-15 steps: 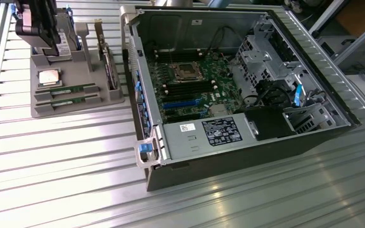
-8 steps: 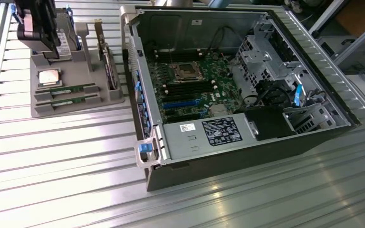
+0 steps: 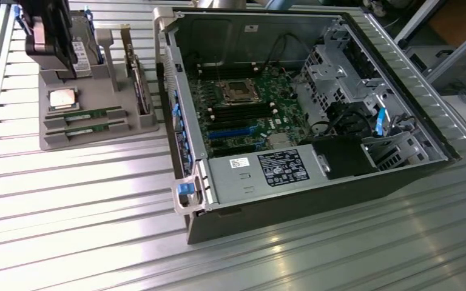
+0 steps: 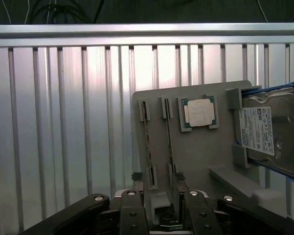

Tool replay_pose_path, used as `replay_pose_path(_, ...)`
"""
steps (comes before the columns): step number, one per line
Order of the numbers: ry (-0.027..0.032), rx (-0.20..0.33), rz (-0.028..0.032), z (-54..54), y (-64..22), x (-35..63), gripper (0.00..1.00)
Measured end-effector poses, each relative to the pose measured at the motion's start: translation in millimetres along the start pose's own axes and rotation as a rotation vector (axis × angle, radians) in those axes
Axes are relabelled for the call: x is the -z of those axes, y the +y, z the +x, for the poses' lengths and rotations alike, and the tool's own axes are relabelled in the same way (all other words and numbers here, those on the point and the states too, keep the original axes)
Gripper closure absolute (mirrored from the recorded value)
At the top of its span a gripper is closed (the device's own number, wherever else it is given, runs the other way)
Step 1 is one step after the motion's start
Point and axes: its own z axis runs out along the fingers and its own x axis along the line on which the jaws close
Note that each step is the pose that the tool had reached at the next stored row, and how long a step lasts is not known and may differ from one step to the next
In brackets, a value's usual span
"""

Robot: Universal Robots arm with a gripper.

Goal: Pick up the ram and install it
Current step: 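Pick up the ram and move it above insertion slot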

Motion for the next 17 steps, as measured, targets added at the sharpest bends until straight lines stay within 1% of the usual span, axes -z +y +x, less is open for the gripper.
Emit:
replay_pose_path(10,0.0,0.002,0.0,0.8,0.3,-10.3,0.64)
replay_pose_path(13,-0.0001,0.002,0.0002,1.0,3.5,-13.9,0.64)
replay_pose_path(17,-0.0001,0.002,0.0001,1.4,5.1,-20.8,0.64)
